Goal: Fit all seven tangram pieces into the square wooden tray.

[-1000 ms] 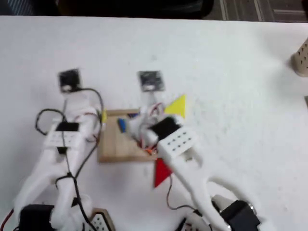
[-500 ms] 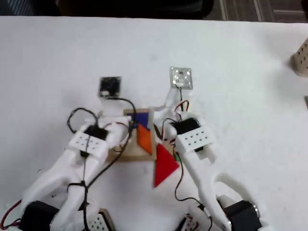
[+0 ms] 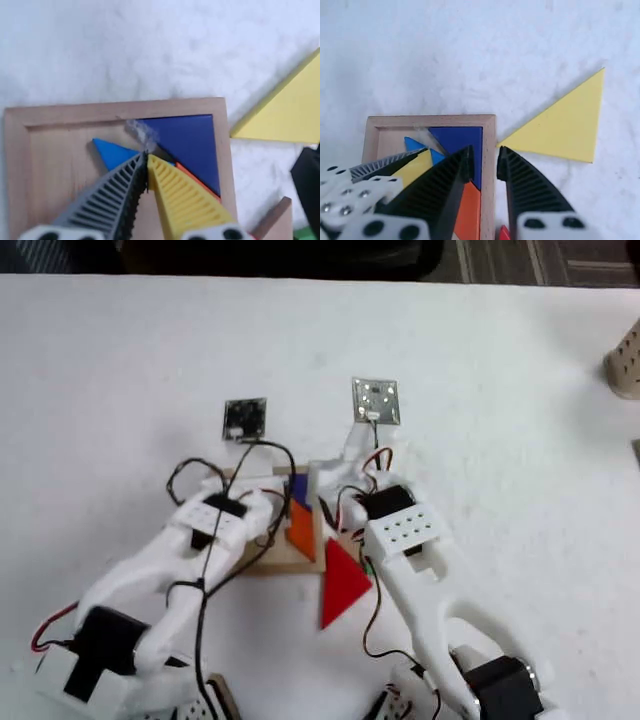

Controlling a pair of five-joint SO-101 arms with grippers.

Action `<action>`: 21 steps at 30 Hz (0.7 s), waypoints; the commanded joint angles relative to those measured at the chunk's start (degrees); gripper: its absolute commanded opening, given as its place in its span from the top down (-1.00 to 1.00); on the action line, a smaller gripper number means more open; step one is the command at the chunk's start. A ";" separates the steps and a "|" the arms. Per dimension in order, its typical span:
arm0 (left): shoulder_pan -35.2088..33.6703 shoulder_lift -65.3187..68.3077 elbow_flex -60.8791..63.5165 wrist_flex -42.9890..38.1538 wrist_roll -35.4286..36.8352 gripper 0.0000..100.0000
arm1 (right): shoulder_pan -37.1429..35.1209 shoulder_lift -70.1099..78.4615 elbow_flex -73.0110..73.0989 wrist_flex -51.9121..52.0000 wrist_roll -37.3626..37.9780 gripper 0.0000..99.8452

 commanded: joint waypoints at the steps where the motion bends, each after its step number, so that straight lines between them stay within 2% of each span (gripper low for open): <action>1: 2.42 0.40 -2.37 -0.79 0.62 0.96 | 0.84 -2.59 -0.26 -1.01 0.70 0.83; 6: 4.18 0.22 -2.64 5.45 0.62 0.96 | 0.84 -2.59 -0.26 -1.01 0.70 0.83; 13: 2.51 -0.04 -2.81 13.45 -0.44 0.96 | 0.84 -2.59 -0.26 -1.01 0.70 0.83; 17: 2.59 -6.29 -0.53 14.07 -5.63 0.96 | 0.84 -2.24 -0.26 -1.89 0.70 0.83; 21: 2.07 -16.48 5.98 5.80 -5.54 0.96 | 0.84 -2.24 -0.18 -2.15 0.70 0.83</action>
